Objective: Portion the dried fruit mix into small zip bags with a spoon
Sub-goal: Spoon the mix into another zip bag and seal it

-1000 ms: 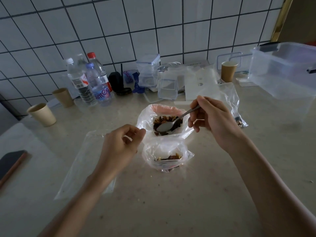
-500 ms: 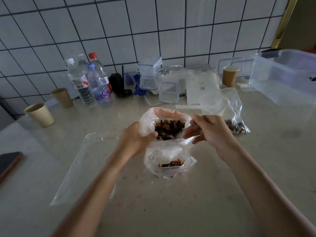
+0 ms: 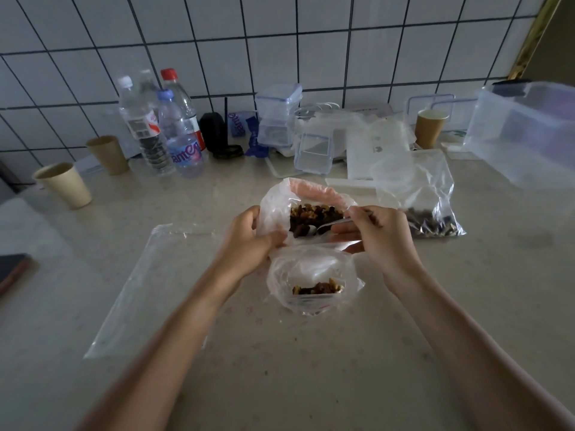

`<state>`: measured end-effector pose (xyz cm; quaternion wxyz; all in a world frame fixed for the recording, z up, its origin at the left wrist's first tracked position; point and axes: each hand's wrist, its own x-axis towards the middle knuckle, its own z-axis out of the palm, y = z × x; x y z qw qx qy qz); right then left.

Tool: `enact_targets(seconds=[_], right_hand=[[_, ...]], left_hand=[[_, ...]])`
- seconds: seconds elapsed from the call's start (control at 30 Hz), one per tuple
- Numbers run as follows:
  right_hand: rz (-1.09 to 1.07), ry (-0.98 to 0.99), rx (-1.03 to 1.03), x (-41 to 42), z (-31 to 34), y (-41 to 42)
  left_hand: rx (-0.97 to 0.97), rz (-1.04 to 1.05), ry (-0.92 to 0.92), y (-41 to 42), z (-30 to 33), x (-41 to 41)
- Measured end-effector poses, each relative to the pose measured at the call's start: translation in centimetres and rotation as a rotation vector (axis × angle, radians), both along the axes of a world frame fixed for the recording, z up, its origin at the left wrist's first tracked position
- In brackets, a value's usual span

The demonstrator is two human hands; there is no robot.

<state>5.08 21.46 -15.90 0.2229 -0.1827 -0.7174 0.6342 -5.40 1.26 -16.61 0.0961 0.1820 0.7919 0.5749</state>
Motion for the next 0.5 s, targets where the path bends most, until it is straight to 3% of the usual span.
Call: enact_targets(seconds=[0.5], right_hand=[[0.142, -0.086, -0.34, 0.5, 1.2, 0.1]], left_hand=[[0.08, -0.011, 0.04, 0.2, -0.4, 0.4]])
